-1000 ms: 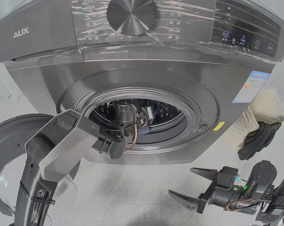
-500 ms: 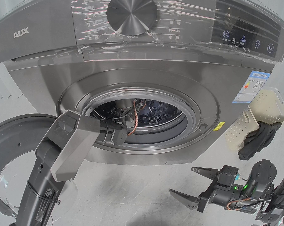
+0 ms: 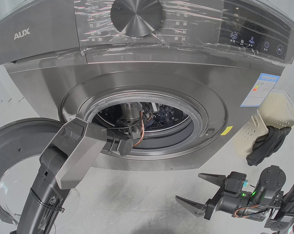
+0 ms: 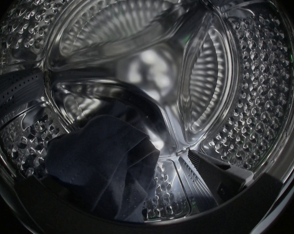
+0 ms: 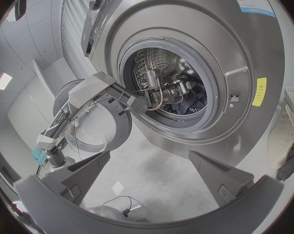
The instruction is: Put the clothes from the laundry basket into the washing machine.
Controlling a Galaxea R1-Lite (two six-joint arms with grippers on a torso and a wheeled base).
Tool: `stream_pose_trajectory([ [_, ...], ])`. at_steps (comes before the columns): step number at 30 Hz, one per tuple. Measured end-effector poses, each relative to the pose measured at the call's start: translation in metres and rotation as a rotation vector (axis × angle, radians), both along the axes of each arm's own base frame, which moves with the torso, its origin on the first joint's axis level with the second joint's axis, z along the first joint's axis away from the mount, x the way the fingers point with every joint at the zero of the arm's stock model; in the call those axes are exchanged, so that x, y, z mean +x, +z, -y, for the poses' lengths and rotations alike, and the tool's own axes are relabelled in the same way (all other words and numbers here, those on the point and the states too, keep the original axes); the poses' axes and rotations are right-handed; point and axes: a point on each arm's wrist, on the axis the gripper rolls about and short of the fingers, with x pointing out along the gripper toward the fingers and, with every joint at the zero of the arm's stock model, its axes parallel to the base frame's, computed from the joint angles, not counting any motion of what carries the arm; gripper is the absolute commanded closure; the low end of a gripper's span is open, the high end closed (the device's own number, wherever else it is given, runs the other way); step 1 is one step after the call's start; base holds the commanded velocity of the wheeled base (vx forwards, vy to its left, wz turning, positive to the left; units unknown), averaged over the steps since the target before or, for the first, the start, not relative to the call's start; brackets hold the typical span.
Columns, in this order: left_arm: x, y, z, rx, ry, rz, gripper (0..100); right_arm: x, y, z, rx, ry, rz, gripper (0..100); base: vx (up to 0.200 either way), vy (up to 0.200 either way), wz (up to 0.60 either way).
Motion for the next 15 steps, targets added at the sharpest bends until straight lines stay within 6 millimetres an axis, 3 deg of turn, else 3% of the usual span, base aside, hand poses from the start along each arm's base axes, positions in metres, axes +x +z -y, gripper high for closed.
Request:
stream_pose_trajectory([
  [6,-0.011,-0.009,0.003,0.043,-0.022,-0.064,0,0.001,0.0,0.0,-0.002,-0.003,-0.002,0,0.0,0.0,0.0],
  [11,-0.035,-0.022,0.004,0.121,-0.064,-0.172,0,0.001,-0.001,0.001,-0.003,-0.008,-0.002,0,0.0,0.0,0.0],
  [15,-0.053,-0.022,0.0,0.184,-0.084,-0.215,0,0.002,-0.001,0.002,-0.004,-0.01,-0.002,0,0.0,0.0,0.0],
])
